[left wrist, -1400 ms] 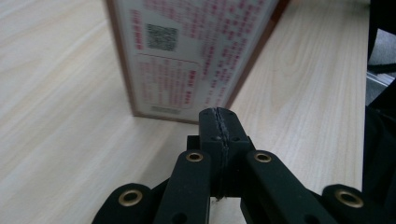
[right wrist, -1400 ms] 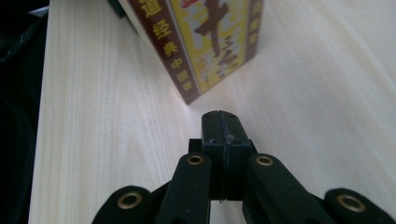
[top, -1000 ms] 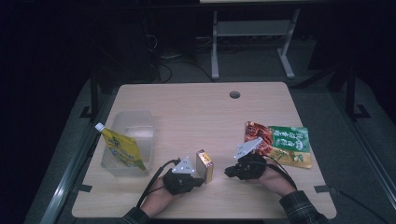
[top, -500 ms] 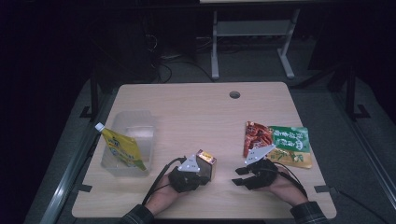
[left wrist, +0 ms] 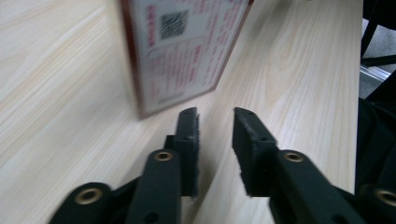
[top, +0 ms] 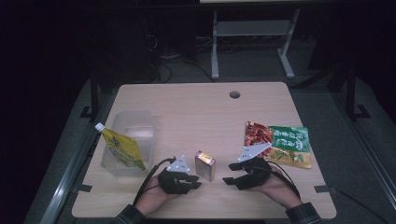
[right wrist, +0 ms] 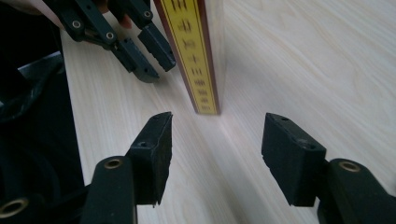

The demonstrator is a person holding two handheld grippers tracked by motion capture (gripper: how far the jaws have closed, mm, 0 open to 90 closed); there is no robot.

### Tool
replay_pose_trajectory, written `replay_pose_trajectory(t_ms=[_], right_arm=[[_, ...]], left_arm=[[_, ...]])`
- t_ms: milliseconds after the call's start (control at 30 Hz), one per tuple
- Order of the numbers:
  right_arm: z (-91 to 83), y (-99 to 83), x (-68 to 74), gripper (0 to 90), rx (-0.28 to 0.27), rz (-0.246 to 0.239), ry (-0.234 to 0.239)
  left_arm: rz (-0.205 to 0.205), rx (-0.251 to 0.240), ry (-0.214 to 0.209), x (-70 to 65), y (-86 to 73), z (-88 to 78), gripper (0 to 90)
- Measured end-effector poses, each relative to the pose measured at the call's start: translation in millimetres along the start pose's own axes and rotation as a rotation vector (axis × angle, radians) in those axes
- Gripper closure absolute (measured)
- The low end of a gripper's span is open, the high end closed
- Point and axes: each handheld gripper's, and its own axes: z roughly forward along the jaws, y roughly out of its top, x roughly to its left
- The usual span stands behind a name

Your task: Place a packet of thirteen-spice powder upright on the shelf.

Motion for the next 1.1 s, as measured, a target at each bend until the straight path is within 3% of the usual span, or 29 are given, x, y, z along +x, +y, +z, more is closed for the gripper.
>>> replay_pose_trajectory(t_ms=[267,367,433,667,833,1100], right_arm=[[-0.7,22.3,7.0,38.9,-0.061,0.001,-0.019],[2.3,31.5,8.2,37.7,-0.078,-0.006,-0.002],[6.5,36.3,10.1,37.3,-0.081,-0.013,-0.006],[25.1,51.4,15.8,39.8,-0.065,-0.023,-0.001],[36.2,56.1,16.1,50.8,-0.048,-0.035,-0.017],[37.7,57.5,16.7,63.3,-0.042,-0.057,-0.043]], left_arm=[[-0.001,0.017,-0.010,-4.3,-15.4,-19.4,48.6],[0.012,0.034,0.015,-7.4,-20.8,-26.0,40.9],[-0.002,0.040,0.025,-8.5,-24.5,-29.9,37.4],[-0.020,0.022,0.047,-8.8,-32.5,-40.3,33.0],[-0.016,0.019,0.044,-9.8,-31.7,-40.3,33.0],[-0.015,0.003,0.034,-9.9,-31.4,-40.2,31.5]])
